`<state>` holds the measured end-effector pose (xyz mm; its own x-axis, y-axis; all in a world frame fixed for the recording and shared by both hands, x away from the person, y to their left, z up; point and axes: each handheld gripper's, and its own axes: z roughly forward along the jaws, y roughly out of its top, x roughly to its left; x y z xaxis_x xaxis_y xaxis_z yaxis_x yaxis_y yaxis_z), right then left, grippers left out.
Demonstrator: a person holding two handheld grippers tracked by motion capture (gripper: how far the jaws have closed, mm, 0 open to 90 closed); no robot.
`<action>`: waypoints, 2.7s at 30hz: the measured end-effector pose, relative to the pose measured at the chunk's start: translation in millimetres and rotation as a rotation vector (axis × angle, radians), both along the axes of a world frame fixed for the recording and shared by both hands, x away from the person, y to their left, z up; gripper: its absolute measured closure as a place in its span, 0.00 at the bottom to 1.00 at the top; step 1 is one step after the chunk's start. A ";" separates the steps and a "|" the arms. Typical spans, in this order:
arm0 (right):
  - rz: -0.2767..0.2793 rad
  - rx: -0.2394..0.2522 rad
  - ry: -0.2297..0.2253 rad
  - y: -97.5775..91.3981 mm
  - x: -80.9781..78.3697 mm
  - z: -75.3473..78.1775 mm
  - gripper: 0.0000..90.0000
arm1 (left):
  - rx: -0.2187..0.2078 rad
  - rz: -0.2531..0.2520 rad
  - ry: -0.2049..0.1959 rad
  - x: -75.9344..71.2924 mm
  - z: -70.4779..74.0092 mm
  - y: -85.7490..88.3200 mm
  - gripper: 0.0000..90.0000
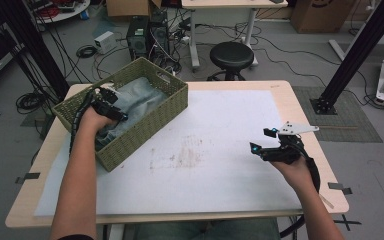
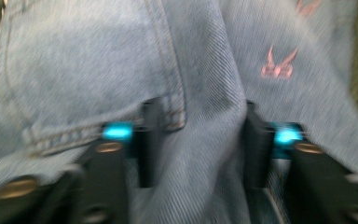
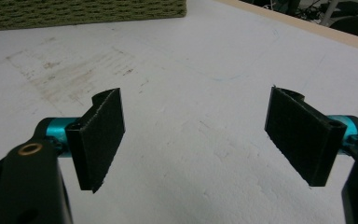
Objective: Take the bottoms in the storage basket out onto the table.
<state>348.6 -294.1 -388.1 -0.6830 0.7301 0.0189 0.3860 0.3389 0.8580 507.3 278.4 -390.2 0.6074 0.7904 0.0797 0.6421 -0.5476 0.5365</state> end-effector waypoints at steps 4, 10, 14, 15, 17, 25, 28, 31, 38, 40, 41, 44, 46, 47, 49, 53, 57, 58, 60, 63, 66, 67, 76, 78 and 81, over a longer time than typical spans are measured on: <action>-0.004 0.005 -0.004 -1.0 -0.5 0.4 0.22 | 0.023 0.024 -0.017 -3.7 7.0 3.5 0.89; 0.001 0.008 -0.005 -1.5 -1.0 0.8 0.22 | -0.126 0.058 -0.062 -11.6 28.4 13.7 0.94; 0.003 0.007 -0.004 -0.1 -0.4 1.0 0.23 | -0.234 0.044 -0.121 -20.6 51.1 20.3 0.94; 0.003 0.007 -0.004 -0.1 -0.4 1.0 0.23 | -0.258 0.037 -0.139 -22.7 58.0 21.1 0.94; 0.009 0.006 -0.014 0.1 -0.5 2.0 0.23 | -0.316 0.023 -0.173 -27.5 73.1 21.5 0.94; 0.010 0.015 -0.019 0.2 -2.3 5.3 0.23 | -0.521 -0.028 -0.295 -44.2 125.6 16.9 0.94; 0.013 0.015 -0.022 0.5 -2.6 6.0 0.23 | -0.578 -0.038 -0.341 -49.4 139.9 15.7 0.94; 0.014 0.019 -0.025 0.3 -3.1 7.3 0.23 | -0.655 -0.063 -0.389 -56.2 155.6 16.3 0.94; 0.018 0.020 -0.022 1.2 -2.3 7.3 0.23 | -0.730 -0.117 -0.491 -70.4 195.4 6.3 0.94; 0.017 0.021 -0.029 1.5 -2.6 8.2 0.23 | -0.723 -0.128 -0.513 -73.6 206.2 0.2 0.94; 0.017 0.021 -0.029 1.5 -2.6 8.2 0.23 | -0.726 -0.143 -0.520 -75.1 212.0 -3.7 0.94; 0.015 0.023 -0.029 1.1 -3.2 9.1 0.23 | -0.714 -0.176 -0.545 -79.4 231.1 -18.1 0.94; 0.015 0.026 -0.031 1.1 -3.5 9.5 0.23 | -0.710 -0.194 -0.560 -82.5 244.4 -29.8 0.94; 0.016 0.027 -0.035 1.0 -3.4 9.7 0.23 | -0.708 -0.207 -0.567 -83.9 251.1 -35.9 0.94; 0.017 0.029 -0.035 1.0 -3.7 10.1 0.23 | -0.703 -0.232 -0.587 -86.9 264.7 -47.8 0.94; 0.016 0.035 -0.039 0.2 -4.9 12.7 0.23 | -0.721 -0.275 -0.625 -92.8 289.3 -70.2 0.94; 0.015 0.041 -0.052 -2.1 -6.6 16.8 0.23 | -0.758 -0.317 -0.646 -97.5 307.0 -90.5 0.94; 0.016 0.044 -0.057 -2.8 -6.8 17.4 0.23 | -0.763 -0.324 -0.651 -98.8 310.4 -95.7 0.94; 0.012 0.049 -0.058 -4.2 -7.5 18.7 0.23 | -0.764 -0.349 -0.656 -100.6 315.8 -105.9 0.94; 0.009 0.053 -0.059 -5.9 -7.9 19.6 0.23 | -0.783 -0.379 -0.657 -103.0 322.2 -119.7 0.94; 0.007 0.053 -0.060 -6.8 -7.8 19.7 0.22 | -0.809 -0.422 -0.669 -106.4 332.0 -131.4 0.94; 0.007 0.054 -0.060 -6.9 -7.7 19.6 0.23 | -0.812 -0.431 -0.673 -107.3 334.7 -134.0 0.94; 0.006 0.053 -0.063 -7.2 -7.8 20.0 0.23 | -0.823 -0.482 -0.634 -105.5 327.0 -166.0 0.94; 0.004 0.055 -0.064 -7.6 -8.4 20.2 0.23 | -0.819 -0.481 -0.610 -100.9 314.2 -174.2 0.94; 0.002 0.056 -0.066 -8.6 -8.8 20.7 0.23 | -0.837 -0.487 -0.550 -91.9 287.0 -188.4 0.94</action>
